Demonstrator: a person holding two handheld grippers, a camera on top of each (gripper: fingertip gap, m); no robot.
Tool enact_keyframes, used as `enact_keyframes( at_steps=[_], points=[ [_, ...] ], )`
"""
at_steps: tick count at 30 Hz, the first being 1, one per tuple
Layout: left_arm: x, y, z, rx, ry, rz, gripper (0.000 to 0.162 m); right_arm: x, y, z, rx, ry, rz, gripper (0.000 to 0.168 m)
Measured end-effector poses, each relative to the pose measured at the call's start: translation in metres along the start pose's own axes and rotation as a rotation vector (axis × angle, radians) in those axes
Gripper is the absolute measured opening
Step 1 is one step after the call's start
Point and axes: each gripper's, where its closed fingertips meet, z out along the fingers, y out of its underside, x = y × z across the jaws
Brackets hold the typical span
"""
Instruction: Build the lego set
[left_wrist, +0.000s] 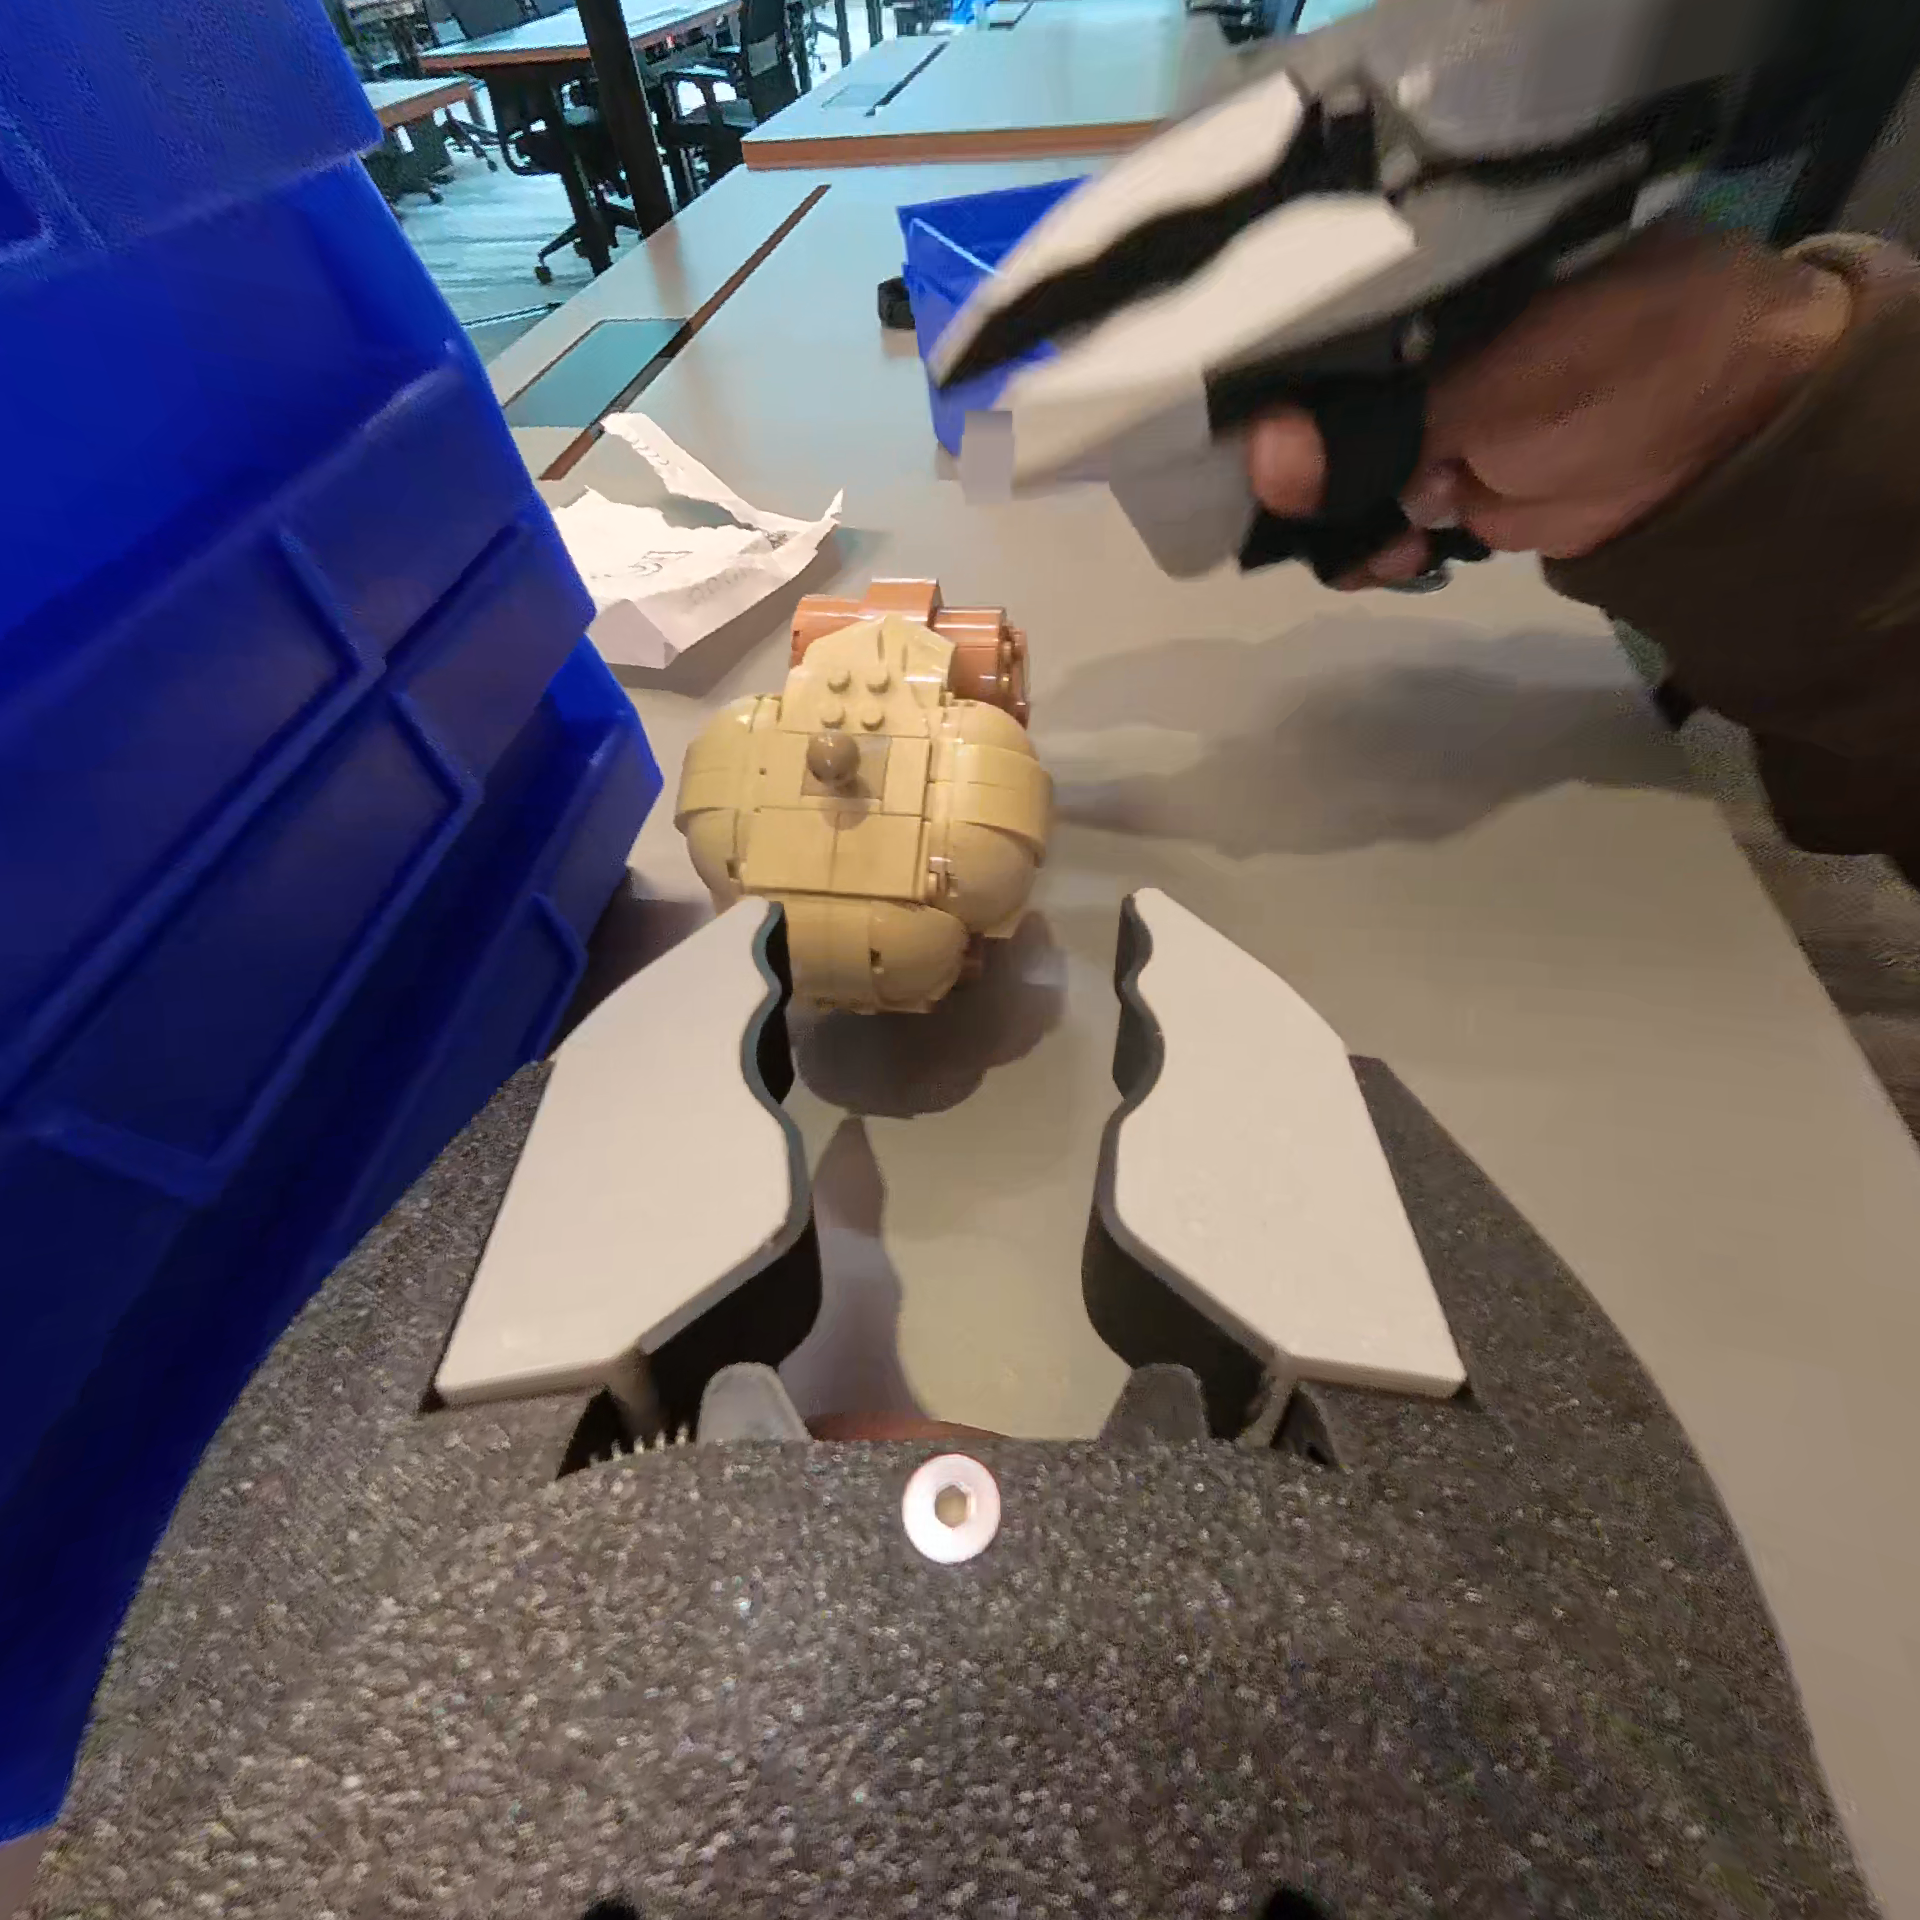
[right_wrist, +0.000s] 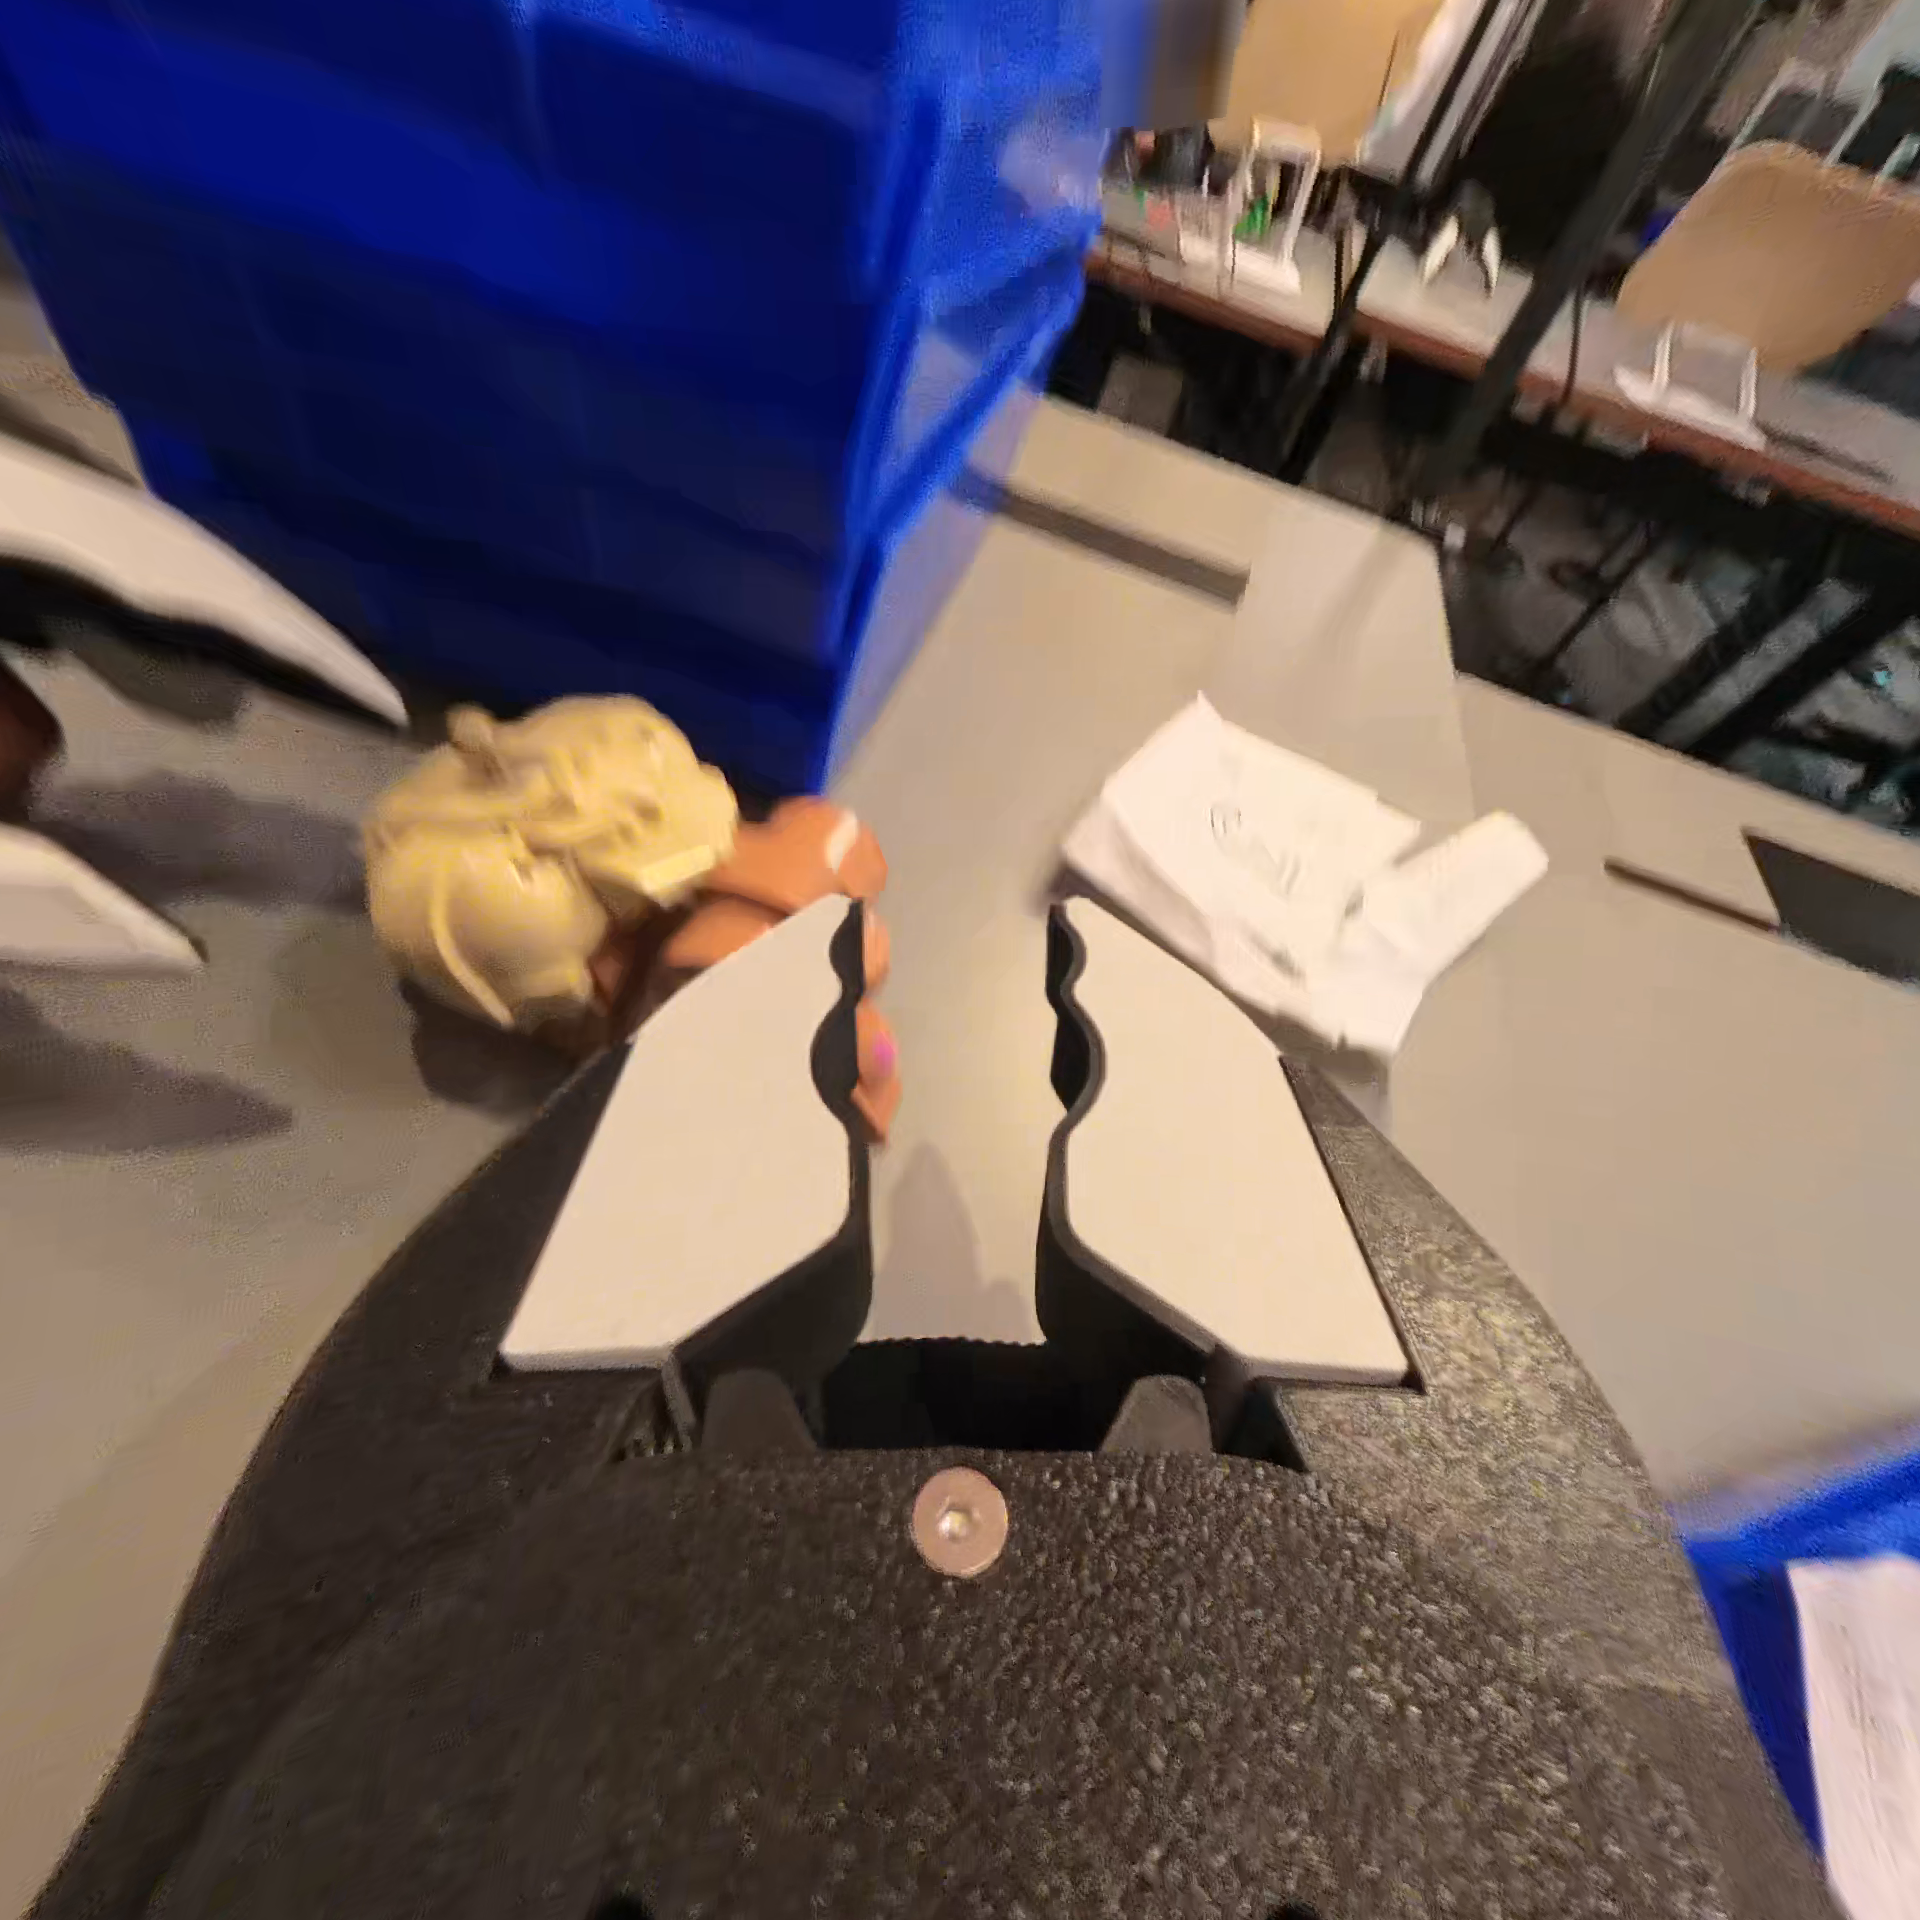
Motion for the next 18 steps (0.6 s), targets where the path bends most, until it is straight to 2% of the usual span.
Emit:
enact_keyframes(
  at_steps=[2, 5, 13, 18],
  points=[
    [-0.007, -0.003, 0.004, -0.027, -0.030, 0.039, 0.063, -0.003, 0.029, -0.001, -0.067, -0.008, -0.024, 0.036],
    [-0.017, -0.012, 0.012, -0.079, -0.073, 0.085, 0.067, -0.017, 0.047, 0.002, -0.116, -0.028, -0.133, 0.043],
    [-0.018, -0.016, 0.043, -0.404, -0.015, 0.181, 0.078, -0.038, 0.037, 0.023, -0.131, 0.027, -0.354, 0.049],
    [-0.021, -0.020, 0.057, -0.579, 0.041, 0.245, 0.076, -0.034, 0.040, 0.028, -0.156, 0.098, -0.398, 0.049]
  ],
)
